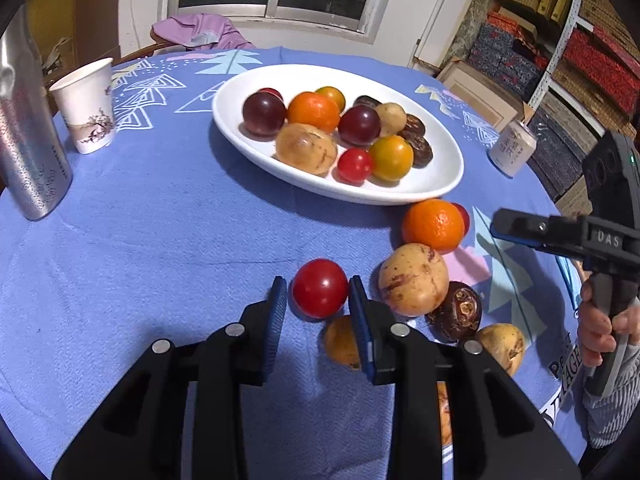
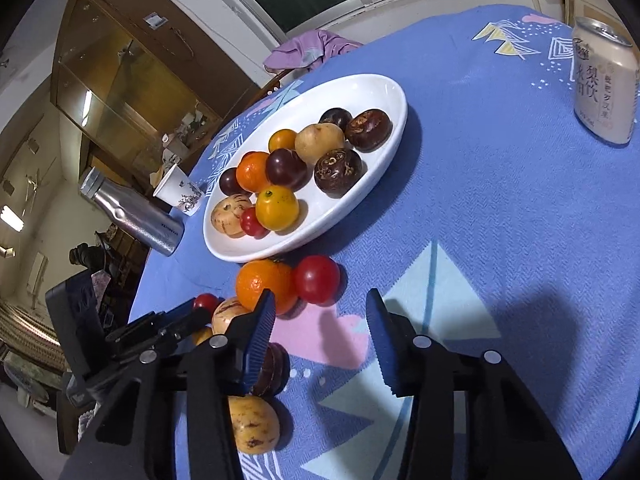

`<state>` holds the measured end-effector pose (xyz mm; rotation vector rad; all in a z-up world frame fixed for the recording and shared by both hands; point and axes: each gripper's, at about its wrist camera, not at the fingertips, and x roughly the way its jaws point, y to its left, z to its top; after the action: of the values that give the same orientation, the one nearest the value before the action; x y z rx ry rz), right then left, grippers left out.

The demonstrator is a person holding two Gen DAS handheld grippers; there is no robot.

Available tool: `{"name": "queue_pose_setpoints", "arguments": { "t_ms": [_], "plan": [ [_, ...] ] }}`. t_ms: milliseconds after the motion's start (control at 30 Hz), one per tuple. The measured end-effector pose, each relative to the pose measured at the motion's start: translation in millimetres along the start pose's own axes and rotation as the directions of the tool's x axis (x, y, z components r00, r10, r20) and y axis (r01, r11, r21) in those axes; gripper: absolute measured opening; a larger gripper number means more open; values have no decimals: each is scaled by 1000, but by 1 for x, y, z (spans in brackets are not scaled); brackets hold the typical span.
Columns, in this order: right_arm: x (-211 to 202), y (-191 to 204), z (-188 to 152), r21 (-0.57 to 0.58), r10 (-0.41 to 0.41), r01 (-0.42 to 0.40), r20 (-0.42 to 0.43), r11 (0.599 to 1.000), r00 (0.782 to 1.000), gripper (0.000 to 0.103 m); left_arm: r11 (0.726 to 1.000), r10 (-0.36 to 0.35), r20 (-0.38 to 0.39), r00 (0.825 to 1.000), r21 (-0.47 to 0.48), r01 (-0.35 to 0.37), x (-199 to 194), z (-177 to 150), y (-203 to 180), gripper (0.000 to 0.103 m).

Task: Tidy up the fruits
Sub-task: 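Grasp a red tomato with the left tool while the right tool grasps another tomato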

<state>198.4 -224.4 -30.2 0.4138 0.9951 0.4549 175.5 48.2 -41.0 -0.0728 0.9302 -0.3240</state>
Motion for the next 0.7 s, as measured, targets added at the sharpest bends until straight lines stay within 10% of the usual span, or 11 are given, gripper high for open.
{"name": "queue_pose_setpoints", "arguments": {
  "t_ms": [700],
  "plan": [
    [35,-5,9,117,43,-43,2,992,999,30,989,-96,2,995,-113,95,12,4,14,38]
  ]
}}
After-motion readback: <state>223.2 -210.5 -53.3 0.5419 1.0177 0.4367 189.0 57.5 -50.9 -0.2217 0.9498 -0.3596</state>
